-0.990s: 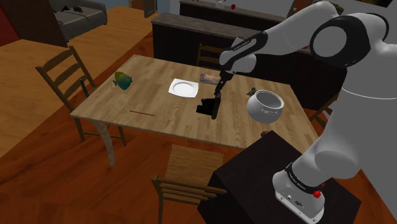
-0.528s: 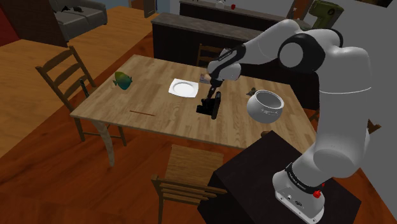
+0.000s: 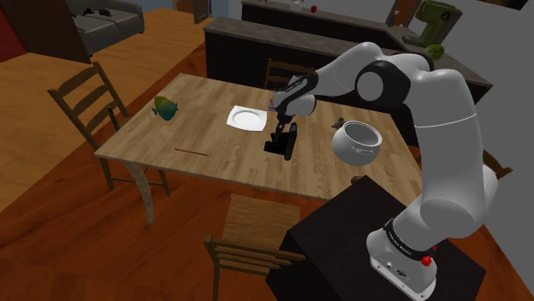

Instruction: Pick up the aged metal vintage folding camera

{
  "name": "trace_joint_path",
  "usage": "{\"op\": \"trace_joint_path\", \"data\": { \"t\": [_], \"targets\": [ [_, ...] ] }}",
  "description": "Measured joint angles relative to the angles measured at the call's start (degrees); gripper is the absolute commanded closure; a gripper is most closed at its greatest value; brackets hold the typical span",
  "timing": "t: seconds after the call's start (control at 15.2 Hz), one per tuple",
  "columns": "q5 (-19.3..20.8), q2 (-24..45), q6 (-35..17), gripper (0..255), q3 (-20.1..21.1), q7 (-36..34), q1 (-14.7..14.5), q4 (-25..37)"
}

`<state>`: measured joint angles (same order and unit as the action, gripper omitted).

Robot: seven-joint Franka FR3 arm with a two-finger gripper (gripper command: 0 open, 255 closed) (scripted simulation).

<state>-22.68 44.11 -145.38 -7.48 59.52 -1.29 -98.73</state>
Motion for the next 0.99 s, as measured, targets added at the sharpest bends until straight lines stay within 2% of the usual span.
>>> {"op": "trace_joint_path", "data": {
  "t": [0.2, 0.26, 0.99],
  "targets": [
    [-0.4, 2.0, -1.1, 0, 0.5, 0.4, 0.3, 0.9],
    [-0.4, 2.2, -1.2, 255, 0.5, 0.5, 0.3, 0.9],
    [-0.4, 2.1, -1.2, 255, 0.5, 0.4, 0.3, 1.0]
  ]
}}
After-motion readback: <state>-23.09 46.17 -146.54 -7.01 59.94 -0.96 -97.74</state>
